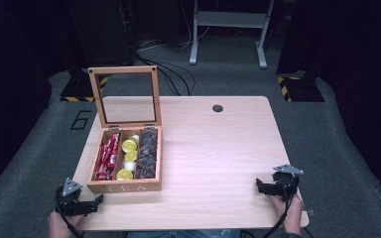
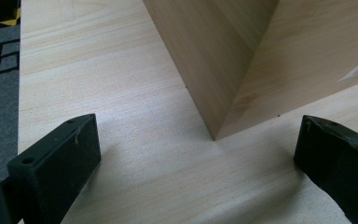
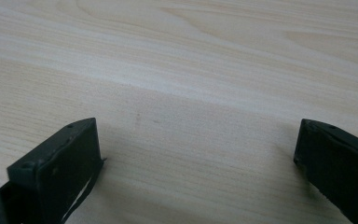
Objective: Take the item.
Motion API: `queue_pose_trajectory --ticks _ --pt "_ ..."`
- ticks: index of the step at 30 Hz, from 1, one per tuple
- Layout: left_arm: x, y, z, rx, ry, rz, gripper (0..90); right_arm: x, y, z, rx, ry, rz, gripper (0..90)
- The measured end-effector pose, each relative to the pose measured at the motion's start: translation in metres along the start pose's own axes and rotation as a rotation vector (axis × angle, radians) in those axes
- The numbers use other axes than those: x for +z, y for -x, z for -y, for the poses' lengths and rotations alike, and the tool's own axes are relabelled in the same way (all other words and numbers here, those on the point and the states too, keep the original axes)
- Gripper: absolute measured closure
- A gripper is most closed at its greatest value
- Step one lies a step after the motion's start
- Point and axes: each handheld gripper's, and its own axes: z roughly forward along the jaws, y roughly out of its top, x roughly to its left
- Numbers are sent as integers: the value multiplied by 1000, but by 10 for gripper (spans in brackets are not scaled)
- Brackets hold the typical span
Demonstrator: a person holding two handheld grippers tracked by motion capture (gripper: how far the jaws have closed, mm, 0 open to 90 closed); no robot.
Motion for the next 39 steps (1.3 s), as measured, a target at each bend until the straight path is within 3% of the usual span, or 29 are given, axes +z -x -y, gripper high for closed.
queue_pose_trajectory --ticks 16,21,39 --pt "-2 1 1 8 -12 6 2 1 -1 -1 -3 1 -6 2" --pt "-4 1 1 1 4 17 6 1 -2 -1 -4 1 -8 3" --pt "-33 11 -18 4 39 57 16 1 -1 -1 -3 0 -9 4"
